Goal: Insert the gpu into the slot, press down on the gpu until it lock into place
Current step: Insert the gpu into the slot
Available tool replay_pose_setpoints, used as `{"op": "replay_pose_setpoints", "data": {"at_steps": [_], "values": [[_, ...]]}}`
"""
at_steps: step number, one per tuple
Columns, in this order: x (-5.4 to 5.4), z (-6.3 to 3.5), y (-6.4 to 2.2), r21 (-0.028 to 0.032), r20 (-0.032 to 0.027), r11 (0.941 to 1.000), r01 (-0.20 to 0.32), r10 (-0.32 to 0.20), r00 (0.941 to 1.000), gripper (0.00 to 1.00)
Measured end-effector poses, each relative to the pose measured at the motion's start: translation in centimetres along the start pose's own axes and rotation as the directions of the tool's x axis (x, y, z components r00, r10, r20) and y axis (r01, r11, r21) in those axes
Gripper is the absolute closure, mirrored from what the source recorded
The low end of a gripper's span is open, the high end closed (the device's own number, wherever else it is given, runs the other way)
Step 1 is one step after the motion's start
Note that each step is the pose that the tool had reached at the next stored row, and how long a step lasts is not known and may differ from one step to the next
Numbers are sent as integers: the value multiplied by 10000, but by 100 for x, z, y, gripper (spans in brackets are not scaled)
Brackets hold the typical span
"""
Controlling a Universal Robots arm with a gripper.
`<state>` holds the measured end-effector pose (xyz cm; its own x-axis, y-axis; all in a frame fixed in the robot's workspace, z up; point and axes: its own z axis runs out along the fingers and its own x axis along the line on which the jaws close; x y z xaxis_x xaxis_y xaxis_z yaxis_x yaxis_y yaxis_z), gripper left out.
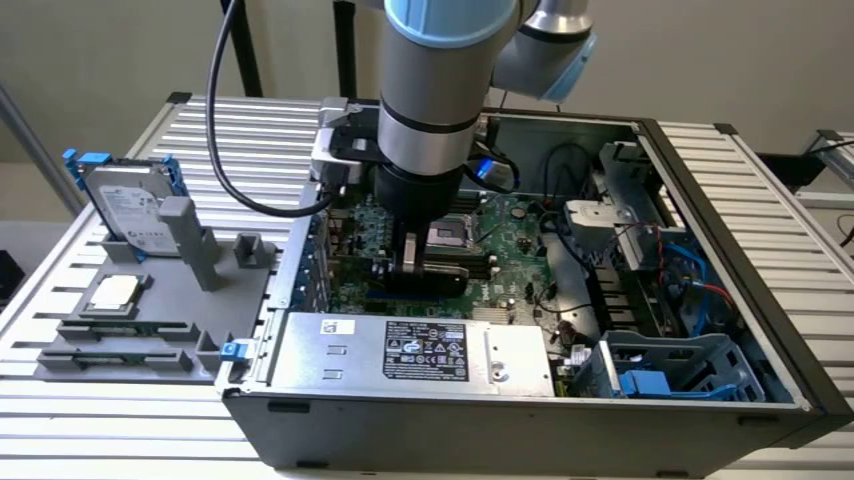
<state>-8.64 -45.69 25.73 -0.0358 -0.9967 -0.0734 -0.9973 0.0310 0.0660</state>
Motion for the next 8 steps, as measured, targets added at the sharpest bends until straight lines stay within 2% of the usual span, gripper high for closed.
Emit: {"op": "replay_pose_setpoints", "data": {"at_steps": [8], "values": [[1, 14, -7, -1, -1, 10000, 5, -5, 10000, 74]]}}
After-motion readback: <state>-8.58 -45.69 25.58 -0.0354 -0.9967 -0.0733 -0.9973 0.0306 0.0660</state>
